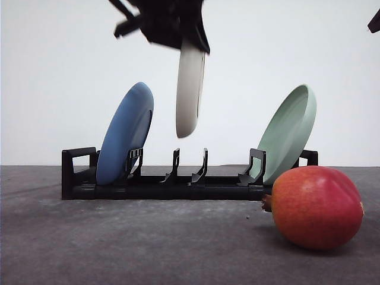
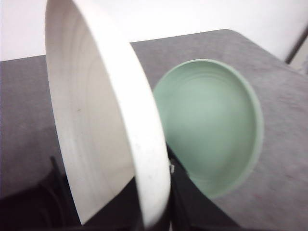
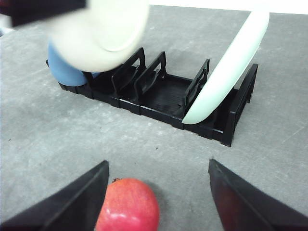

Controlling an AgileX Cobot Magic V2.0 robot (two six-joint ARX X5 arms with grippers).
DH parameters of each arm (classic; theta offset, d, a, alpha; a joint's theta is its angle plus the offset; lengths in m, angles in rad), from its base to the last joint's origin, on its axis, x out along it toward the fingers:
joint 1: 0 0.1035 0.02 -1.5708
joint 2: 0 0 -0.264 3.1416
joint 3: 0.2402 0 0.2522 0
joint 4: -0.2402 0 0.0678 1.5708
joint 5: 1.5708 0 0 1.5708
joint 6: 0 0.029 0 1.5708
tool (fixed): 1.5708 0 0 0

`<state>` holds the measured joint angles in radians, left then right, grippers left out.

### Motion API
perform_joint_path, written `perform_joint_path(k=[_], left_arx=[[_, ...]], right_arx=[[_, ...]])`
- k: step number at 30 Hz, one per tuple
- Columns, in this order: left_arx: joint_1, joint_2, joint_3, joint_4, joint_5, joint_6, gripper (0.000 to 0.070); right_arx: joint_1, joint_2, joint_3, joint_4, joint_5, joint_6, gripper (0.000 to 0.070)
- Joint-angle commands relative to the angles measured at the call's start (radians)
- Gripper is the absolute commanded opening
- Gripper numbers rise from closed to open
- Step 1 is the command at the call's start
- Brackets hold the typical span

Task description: Place pomegranate in white plate

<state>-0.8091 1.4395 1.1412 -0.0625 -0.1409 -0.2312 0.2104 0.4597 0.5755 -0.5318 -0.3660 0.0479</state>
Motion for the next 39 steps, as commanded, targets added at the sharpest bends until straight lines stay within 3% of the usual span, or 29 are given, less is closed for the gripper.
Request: perform_joint_path(k=[1,11,20,23,26,30,34,39], left_arx=[[-0.02,-0.026,0.025,-0.022,0.024,-0.02,0.0011],[-0.101,-0.223,0.001,-0.275,0.029,0.02,0.0011],[-0.138,-0.469,-0.315,-0.19,-0.038,0.138,0.0011],[-0.172,-0.543,-0.415,-0.2,-0.056,0.2,0.0011],[-0.222,-0.575,-0.457,-0.284,-0.103,0.28,0.0012],[-0.304,-0.549,-0.462,-0.392,-0.203,0.465,0.0012],[-0.386,-0.468,-0.462,-0.406,-0.289,0.631,0.0011],[-0.445,-0.316,-0.462,-0.37,-0.372,0.695,0.0011]], right_arx=[[0.004,0.002,0.014,0.014,0.0,-0.003,0.0415],[0.004,0.002,0.014,0.012,0.0,-0.003,0.0415],[0.004,0.002,0.014,0.006,0.0,-0.003,0.0415],[0.004,0.002,0.014,0.006,0.0,-0.003,0.0415],[0.004,0.002,0.014,0.006,0.0,-0.003,0.0415],[0.004,0.002,0.014,0.007,0.0,-0.003,0.0415],[0.004,0.002,0.014,0.007,0.0,-0.003,0.0415],[0.004,0.002,0.014,0.007,0.0,-0.003,0.0415]])
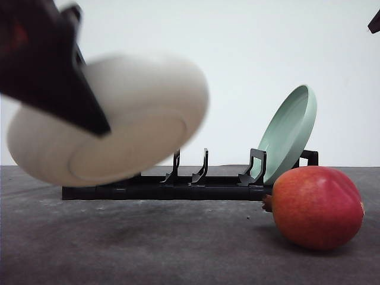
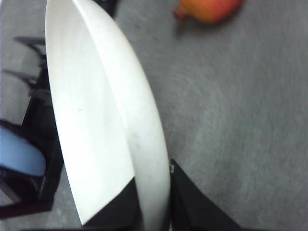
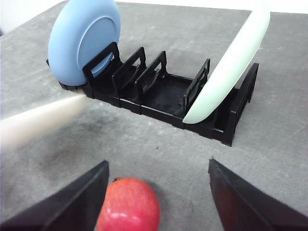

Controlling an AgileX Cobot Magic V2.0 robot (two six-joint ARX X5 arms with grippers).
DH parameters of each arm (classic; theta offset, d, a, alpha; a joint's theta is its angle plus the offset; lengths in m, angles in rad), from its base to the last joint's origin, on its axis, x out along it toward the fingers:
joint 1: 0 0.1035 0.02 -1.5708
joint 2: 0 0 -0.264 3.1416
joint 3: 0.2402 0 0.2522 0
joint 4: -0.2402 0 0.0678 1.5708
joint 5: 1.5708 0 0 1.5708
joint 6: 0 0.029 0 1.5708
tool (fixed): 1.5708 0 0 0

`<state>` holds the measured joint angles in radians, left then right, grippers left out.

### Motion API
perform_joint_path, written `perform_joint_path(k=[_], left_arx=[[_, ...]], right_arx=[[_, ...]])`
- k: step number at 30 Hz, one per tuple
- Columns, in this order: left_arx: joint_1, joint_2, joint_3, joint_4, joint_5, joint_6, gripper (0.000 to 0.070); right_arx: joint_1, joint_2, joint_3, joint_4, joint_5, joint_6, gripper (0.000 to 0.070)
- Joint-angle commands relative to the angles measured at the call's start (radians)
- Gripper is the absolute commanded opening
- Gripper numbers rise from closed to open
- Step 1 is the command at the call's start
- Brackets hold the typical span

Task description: Place pomegranate in white plate

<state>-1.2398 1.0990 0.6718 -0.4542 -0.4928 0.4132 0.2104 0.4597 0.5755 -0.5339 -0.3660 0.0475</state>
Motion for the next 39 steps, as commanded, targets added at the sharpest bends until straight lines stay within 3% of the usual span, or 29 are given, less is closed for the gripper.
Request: perform_joint_path(k=[1,8,17,19,23,29,36,39], left_arx=[[-0.021,0.057,0.008,0.038,-0.035,0.054,0.0011],[-0.053,0.233,0.008,0.161,-0.088,0.111,0.0011],[-0.057,0.323,0.008,0.182,-0.1,0.127,0.0037],[-0.058,0.323,0.008,0.184,-0.1,0.125,0.0085],[-0.059,0.323,0.008,0.187,-0.1,0.124,0.0276],[-0.072,0.322,0.015,0.18,-0.1,0.111,0.0281],[-0.083,0.315,0.09,0.088,-0.052,0.044,0.0287],[-0.079,0.307,0.14,0.004,-0.01,0.0,0.0363]], right_arx=[[0.004,0.002,0.014,0.009,0.0,-0.003,0.0415],[0.004,0.002,0.014,0.009,0.0,-0.003,0.0415],[0.004,0.002,0.014,0.009,0.0,-0.003,0.0415],[0.004,0.002,0.014,0.009,0.0,-0.003,0.0415],[0.004,0.002,0.014,0.009,0.0,-0.003,0.0415],[0.004,0.002,0.014,0.009,0.0,-0.003,0.0415],[0.004,0.002,0.014,0.009,0.001,-0.003,0.0415],[0.004,0.002,0.014,0.009,0.001,-0.003,0.0415]])
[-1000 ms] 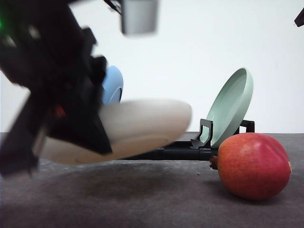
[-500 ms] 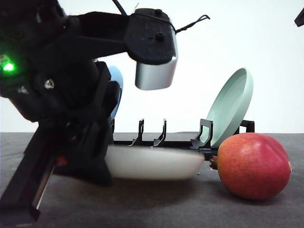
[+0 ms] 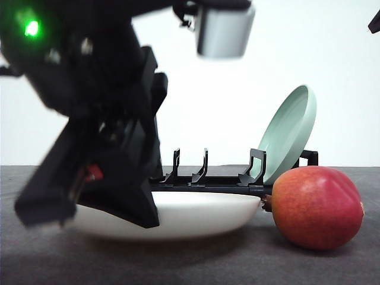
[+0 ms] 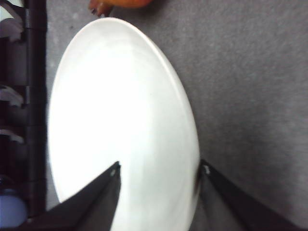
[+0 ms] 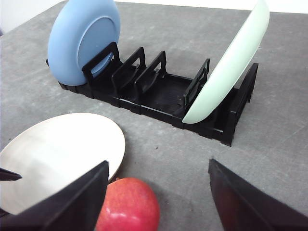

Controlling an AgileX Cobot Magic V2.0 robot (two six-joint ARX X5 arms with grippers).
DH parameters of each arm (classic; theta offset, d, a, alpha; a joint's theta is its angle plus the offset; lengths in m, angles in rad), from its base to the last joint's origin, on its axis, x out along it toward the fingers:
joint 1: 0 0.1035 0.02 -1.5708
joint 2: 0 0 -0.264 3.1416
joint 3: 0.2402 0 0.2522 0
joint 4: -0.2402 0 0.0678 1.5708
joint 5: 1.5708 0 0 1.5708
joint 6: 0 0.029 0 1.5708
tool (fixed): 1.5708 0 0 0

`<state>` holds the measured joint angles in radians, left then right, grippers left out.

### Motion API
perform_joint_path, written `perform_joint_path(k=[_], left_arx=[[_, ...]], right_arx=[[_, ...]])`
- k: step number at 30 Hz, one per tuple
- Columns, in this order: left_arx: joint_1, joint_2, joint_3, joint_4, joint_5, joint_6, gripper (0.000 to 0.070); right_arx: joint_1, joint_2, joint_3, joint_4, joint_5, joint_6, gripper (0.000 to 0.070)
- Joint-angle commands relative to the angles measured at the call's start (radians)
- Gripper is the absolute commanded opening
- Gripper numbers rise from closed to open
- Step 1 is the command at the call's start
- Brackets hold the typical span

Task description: Place pomegranate in white plate

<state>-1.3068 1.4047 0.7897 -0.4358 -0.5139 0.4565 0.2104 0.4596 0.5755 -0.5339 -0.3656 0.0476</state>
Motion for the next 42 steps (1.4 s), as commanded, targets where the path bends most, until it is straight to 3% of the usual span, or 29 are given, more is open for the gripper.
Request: perform_joint_path(k=[1,11,16,19,26,32,37,42], left_arx=[[-0.009,-0.004,0.04,-0.047,0.032,-0.063,0.0383],[0.093,-0.132,0.134,-0.287,0.264,-0.283,0.0395],[0.232,-0.268,0.134,-0.286,0.379,-0.441,0.0395],[0.344,-0.357,0.134,-0.272,0.44,-0.498,0.0394],[0.654,-0.522,0.134,-0.269,0.581,-0.51,0.0395],[0.913,-0.59,0.117,-0.24,0.669,-0.474,0.0394],[1.045,-0.665,0.011,-0.112,0.72,-0.48,0.0394],[1.114,-0.744,-0.128,-0.034,0.72,-0.515,0.0394]], right_arx=[[0.004,0.002,0.014,0.009,0.001,-0.004,0.0415],[0.003,0.002,0.014,0.009,0.001,-0.003,0.0415],[0.003,0.002,0.014,0.009,0.0,-0.003,0.0415],[0.003,0.002,0.014,0.008,-0.001,-0.002,0.0415],[0.003,0.002,0.014,0.0,-0.002,0.007,0.0414],[0.003,0.002,0.014,-0.011,-0.016,0.032,0.0415],[0.004,0.002,0.014,-0.033,-0.035,0.051,0.0415],[0.005,0.003,0.014,-0.054,-0.075,0.057,0.0415]])
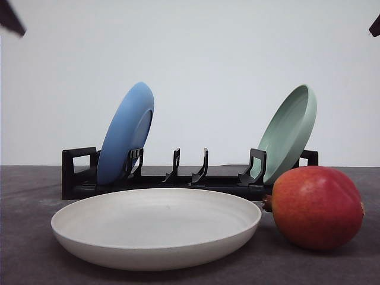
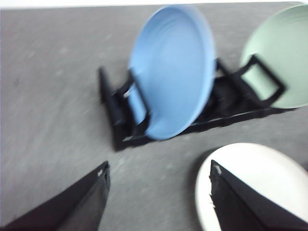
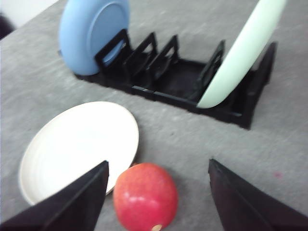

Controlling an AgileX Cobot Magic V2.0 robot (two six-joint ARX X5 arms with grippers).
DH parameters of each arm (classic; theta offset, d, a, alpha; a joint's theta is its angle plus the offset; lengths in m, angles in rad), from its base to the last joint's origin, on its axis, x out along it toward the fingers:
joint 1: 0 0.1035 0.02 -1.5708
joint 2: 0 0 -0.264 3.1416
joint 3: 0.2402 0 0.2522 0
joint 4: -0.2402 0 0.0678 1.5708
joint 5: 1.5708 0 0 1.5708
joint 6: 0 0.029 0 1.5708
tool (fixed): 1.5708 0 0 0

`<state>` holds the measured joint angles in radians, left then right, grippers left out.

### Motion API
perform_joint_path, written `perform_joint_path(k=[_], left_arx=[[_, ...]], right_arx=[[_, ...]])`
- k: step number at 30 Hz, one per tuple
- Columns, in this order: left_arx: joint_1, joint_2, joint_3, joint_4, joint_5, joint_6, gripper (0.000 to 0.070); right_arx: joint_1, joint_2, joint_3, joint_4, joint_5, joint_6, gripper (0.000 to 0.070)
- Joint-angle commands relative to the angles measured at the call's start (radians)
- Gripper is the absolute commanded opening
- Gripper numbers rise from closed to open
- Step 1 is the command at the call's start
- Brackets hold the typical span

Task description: Place pomegranate in white plate

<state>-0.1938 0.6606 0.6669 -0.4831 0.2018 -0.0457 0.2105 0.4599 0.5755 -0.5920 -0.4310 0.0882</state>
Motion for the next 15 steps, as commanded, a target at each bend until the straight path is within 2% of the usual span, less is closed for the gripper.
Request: perform_joint_path(k=[1,5,9,15], left_arx=[[0.01,-0.01,-0.028,0.018,0.005,-0.02,0.0394],[0.026,-0.023,-0.07,0.013,0.004,-0.027,0.0394],[0.026,-0.023,-0.07,0.025,0.005,-0.027,0.0394],[0.026,-0.022,-0.07,0.035,0.005,-0.027,0.0394]], right_arx=[[0.008,0.003,0.014,-0.001,-0.018,0.019,0.0415],[0.04,0.022,0.033,-0.061,-0.005,0.066,0.0415],[0.102,0.104,0.108,-0.178,0.074,0.11,0.0415],[0.196,0.289,0.218,-0.264,0.173,0.118,0.0415]])
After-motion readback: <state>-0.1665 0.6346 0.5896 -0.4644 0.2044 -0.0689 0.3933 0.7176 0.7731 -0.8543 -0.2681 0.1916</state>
